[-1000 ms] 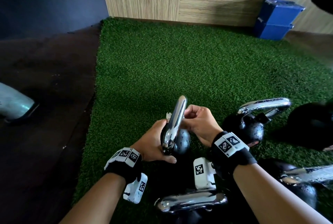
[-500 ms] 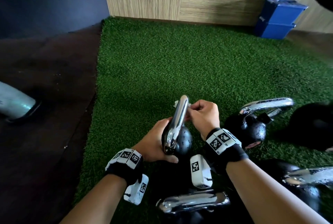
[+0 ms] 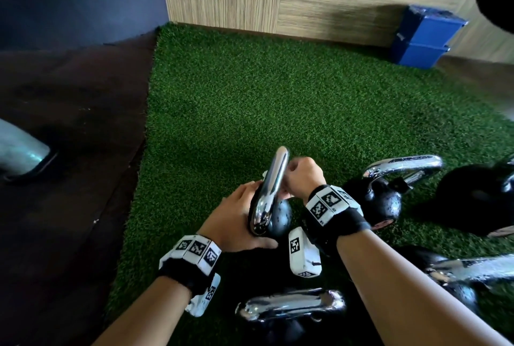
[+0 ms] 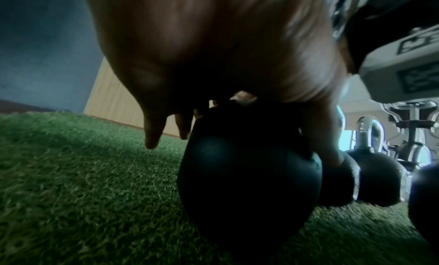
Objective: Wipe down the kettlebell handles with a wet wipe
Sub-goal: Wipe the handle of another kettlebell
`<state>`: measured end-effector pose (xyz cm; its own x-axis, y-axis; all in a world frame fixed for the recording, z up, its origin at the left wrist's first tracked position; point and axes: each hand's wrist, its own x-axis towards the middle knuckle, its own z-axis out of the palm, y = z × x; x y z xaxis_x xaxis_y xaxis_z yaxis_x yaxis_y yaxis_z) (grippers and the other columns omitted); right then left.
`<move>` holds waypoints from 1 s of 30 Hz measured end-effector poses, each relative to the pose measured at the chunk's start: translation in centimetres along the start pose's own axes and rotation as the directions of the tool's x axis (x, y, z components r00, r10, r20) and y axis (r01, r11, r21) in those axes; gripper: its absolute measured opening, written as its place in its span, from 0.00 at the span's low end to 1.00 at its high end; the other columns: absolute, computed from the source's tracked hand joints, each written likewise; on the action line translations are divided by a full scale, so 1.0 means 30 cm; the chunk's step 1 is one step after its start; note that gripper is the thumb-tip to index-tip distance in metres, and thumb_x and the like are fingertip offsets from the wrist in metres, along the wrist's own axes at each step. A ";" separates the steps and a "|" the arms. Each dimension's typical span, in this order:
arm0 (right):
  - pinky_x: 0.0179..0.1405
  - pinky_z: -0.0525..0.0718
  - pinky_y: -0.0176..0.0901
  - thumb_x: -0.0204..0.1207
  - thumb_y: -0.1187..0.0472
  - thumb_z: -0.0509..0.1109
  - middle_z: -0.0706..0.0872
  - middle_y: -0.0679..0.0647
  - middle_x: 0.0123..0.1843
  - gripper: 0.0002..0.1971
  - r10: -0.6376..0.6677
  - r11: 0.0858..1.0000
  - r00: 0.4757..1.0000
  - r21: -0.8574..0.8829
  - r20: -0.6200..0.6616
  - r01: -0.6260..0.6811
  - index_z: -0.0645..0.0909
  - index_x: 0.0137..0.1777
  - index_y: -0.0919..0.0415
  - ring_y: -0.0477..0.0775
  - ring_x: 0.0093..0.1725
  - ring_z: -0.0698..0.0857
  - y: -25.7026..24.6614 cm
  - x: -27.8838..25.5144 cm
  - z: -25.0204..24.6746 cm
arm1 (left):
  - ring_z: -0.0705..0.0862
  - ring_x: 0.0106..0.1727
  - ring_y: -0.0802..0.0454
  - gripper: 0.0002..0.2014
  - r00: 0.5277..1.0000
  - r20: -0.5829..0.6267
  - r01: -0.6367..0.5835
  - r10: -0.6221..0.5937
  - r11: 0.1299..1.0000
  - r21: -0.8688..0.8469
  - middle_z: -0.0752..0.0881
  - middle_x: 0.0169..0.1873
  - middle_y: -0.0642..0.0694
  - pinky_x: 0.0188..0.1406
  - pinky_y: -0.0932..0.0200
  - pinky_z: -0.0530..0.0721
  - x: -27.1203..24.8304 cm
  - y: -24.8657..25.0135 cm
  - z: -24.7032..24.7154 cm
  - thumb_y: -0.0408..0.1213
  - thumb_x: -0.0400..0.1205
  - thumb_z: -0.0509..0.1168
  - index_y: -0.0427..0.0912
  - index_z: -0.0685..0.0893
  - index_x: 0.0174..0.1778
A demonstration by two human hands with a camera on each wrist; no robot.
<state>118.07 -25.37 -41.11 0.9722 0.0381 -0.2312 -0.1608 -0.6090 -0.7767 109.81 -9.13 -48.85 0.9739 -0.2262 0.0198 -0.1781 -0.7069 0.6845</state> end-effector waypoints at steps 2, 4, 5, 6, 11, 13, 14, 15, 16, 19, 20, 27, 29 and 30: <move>0.18 0.77 0.25 0.75 0.69 0.75 0.85 0.51 0.41 0.15 -0.177 0.976 0.984 -0.130 0.010 0.177 0.75 0.57 0.59 0.48 0.33 0.87 -0.003 -0.011 -0.032 | 0.65 0.86 0.53 0.67 0.997 -0.056 0.060 -0.060 0.998 -0.016 0.62 0.86 0.54 0.86 0.44 0.67 -0.035 0.023 0.017 0.77 0.57 0.77 0.52 0.55 0.89; 0.25 0.81 0.24 0.73 0.74 0.74 0.85 0.46 0.45 0.28 -0.429 0.874 0.900 -0.215 0.078 0.435 0.73 0.70 0.56 0.44 0.36 0.86 -0.020 -0.028 -0.067 | 0.62 0.87 0.54 0.65 0.988 -0.119 0.087 -0.097 0.992 -0.090 0.59 0.88 0.54 0.87 0.47 0.65 -0.063 0.042 0.039 0.81 0.61 0.72 0.54 0.52 0.89; 0.30 0.83 0.25 0.72 0.75 0.73 0.85 0.43 0.47 0.32 -0.501 0.816 0.854 -0.252 0.141 0.521 0.72 0.75 0.55 0.40 0.36 0.86 -0.034 -0.033 -0.080 | 0.60 0.88 0.54 0.63 0.985 -0.136 0.087 -0.103 0.989 -0.124 0.58 0.88 0.53 0.88 0.46 0.64 -0.071 0.050 0.047 0.80 0.64 0.71 0.54 0.50 0.89; 0.36 0.86 0.28 0.72 0.76 0.73 0.85 0.44 0.48 0.34 -0.531 0.761 0.821 -0.308 0.209 0.571 0.73 0.77 0.53 0.39 0.38 0.85 -0.053 -0.034 -0.093 | 0.60 0.88 0.53 0.61 0.984 -0.142 0.083 -0.104 0.986 -0.147 0.58 0.88 0.52 0.87 0.45 0.64 -0.074 0.054 0.050 0.78 0.68 0.70 0.54 0.50 0.89; 0.60 0.81 0.48 0.74 0.71 0.73 0.82 0.45 0.45 0.22 -0.509 0.696 0.822 -0.439 0.256 0.568 0.82 0.68 0.58 0.43 0.44 0.80 -0.097 -0.064 -0.114 | 0.69 0.85 0.46 0.51 0.997 -0.079 0.021 -0.025 0.998 -0.052 0.64 0.87 0.48 0.82 0.41 0.73 -0.054 0.029 0.006 0.74 0.75 0.66 0.56 0.50 0.89; 0.58 0.79 0.38 0.74 0.70 0.73 0.82 0.45 0.45 0.20 -0.494 0.711 0.843 -0.459 0.212 0.532 0.83 0.66 0.59 0.46 0.46 0.80 -0.086 -0.084 -0.120 | 0.70 0.84 0.47 0.51 0.998 -0.059 -0.026 0.022 0.998 -0.063 0.67 0.86 0.48 0.82 0.42 0.73 -0.046 -0.003 -0.015 0.73 0.75 0.66 0.56 0.53 0.89; 0.52 0.77 0.30 0.74 0.71 0.73 0.83 0.44 0.44 0.18 -0.497 0.704 0.846 -0.481 0.191 0.522 0.85 0.64 0.59 0.43 0.43 0.80 -0.077 -0.094 -0.128 | 0.71 0.84 0.49 0.51 0.998 -0.062 -0.034 0.030 0.997 -0.075 0.69 0.85 0.49 0.82 0.43 0.73 -0.043 -0.021 -0.028 0.74 0.74 0.66 0.56 0.55 0.88; 0.48 0.77 0.27 0.74 0.71 0.73 0.84 0.44 0.42 0.15 -0.490 0.705 0.854 -0.498 0.172 0.505 0.86 0.60 0.60 0.40 0.40 0.81 -0.069 -0.106 -0.138 | 0.72 0.83 0.53 0.50 0.997 -0.074 -0.029 0.022 0.996 -0.086 0.72 0.84 0.51 0.82 0.45 0.73 -0.040 -0.038 -0.045 0.76 0.72 0.66 0.58 0.59 0.87; 0.45 0.78 0.29 0.74 0.70 0.73 0.86 0.45 0.41 0.12 -0.472 0.714 0.868 -0.511 0.153 0.479 0.86 0.56 0.59 0.39 0.38 0.82 -0.060 -0.117 -0.149 | 0.75 0.80 0.56 0.48 0.995 -0.098 -0.021 0.012 0.996 -0.088 0.76 0.80 0.54 0.80 0.47 0.75 -0.038 -0.055 -0.062 0.77 0.71 0.67 0.59 0.66 0.84; 0.42 0.84 0.35 0.74 0.64 0.76 0.90 0.48 0.43 0.10 -0.398 0.730 0.912 -0.569 0.096 0.378 0.86 0.55 0.57 0.44 0.39 0.86 -0.028 -0.160 -0.174 | 0.88 0.52 0.66 0.29 0.986 -0.168 -0.005 -0.013 0.995 -0.101 0.90 0.50 0.63 0.58 0.52 0.87 -0.024 -0.083 -0.104 0.78 0.70 0.66 0.61 0.88 0.57; 0.45 0.88 0.39 0.74 0.62 0.77 0.91 0.49 0.45 0.12 -0.372 0.737 0.925 -0.581 0.079 0.346 0.86 0.57 0.56 0.47 0.42 0.88 -0.019 -0.174 -0.179 | 0.88 0.45 0.68 0.26 0.986 -0.161 0.010 -0.029 0.993 -0.121 0.91 0.42 0.63 0.52 0.54 0.88 -0.019 -0.085 -0.111 0.77 0.71 0.65 0.60 0.90 0.47; 0.36 0.80 0.37 0.75 0.58 0.73 0.89 0.48 0.41 0.09 -0.271 0.732 0.959 -0.628 0.088 0.265 0.85 0.54 0.54 0.49 0.39 0.88 -0.027 -0.186 -0.184 | 0.88 0.38 0.71 0.14 0.999 -0.042 0.008 -0.015 0.987 -0.164 0.89 0.34 0.70 0.37 0.74 0.78 -0.025 -0.076 -0.133 0.70 0.77 0.65 0.69 0.89 0.37; 0.31 0.76 0.33 0.75 0.58 0.72 0.90 0.49 0.42 0.10 -0.242 0.729 0.962 -0.631 0.126 0.265 0.86 0.56 0.52 0.49 0.37 0.87 -0.038 -0.177 -0.197 | 0.88 0.45 0.72 0.15 0.997 0.067 0.048 -0.037 0.985 -0.164 0.90 0.41 0.70 0.47 0.71 0.82 -0.030 -0.083 -0.164 0.71 0.74 0.67 0.68 0.90 0.42; 0.30 0.75 0.29 0.76 0.58 0.71 0.91 0.51 0.45 0.14 -0.231 0.730 0.960 -0.625 0.157 0.278 0.86 0.61 0.51 0.48 0.37 0.87 -0.046 -0.173 -0.213 | 0.87 0.51 0.72 0.14 0.986 0.158 0.067 -0.046 0.990 -0.126 0.91 0.47 0.69 0.55 0.65 0.83 -0.026 -0.087 -0.194 0.68 0.74 0.71 0.66 0.90 0.48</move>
<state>114.34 -29.81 -35.10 0.9440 0.3015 -0.1340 0.2590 -0.9288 -0.2649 110.33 -3.22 -46.41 0.9465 -0.2964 -0.1274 -0.0936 -0.6303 0.7707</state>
